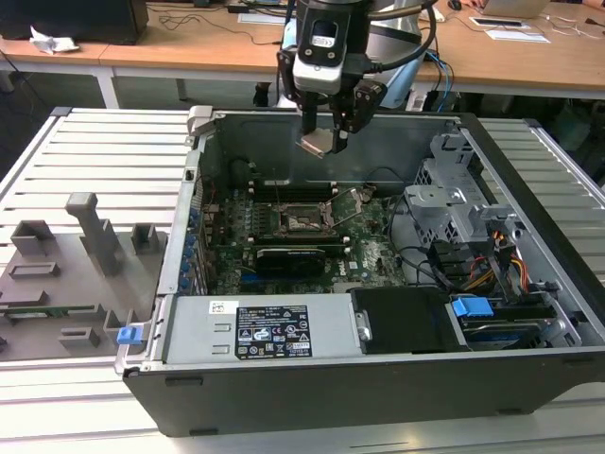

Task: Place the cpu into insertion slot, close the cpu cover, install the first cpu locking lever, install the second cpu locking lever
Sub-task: 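Place the cpu into insertion slot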

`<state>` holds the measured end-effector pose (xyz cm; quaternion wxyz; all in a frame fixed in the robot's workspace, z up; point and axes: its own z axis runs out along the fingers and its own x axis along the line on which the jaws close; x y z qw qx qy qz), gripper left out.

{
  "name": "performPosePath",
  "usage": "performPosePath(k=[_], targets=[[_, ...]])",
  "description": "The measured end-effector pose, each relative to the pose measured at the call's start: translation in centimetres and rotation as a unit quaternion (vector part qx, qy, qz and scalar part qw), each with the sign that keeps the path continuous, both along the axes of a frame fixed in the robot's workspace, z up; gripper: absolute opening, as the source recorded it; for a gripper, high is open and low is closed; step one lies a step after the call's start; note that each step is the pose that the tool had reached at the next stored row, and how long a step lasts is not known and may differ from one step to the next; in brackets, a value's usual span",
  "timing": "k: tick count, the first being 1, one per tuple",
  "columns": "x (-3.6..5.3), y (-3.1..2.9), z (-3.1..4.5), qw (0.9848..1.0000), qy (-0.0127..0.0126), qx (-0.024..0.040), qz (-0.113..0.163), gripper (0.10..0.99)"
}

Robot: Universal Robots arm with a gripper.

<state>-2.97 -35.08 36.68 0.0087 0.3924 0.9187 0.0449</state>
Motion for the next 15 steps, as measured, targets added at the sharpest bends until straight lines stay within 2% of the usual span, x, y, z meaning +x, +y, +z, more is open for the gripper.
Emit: performPosePath(k=[15], targets=[[0.0,0.0,0.0,0.999,0.0,0.0,-0.044,0.533]])
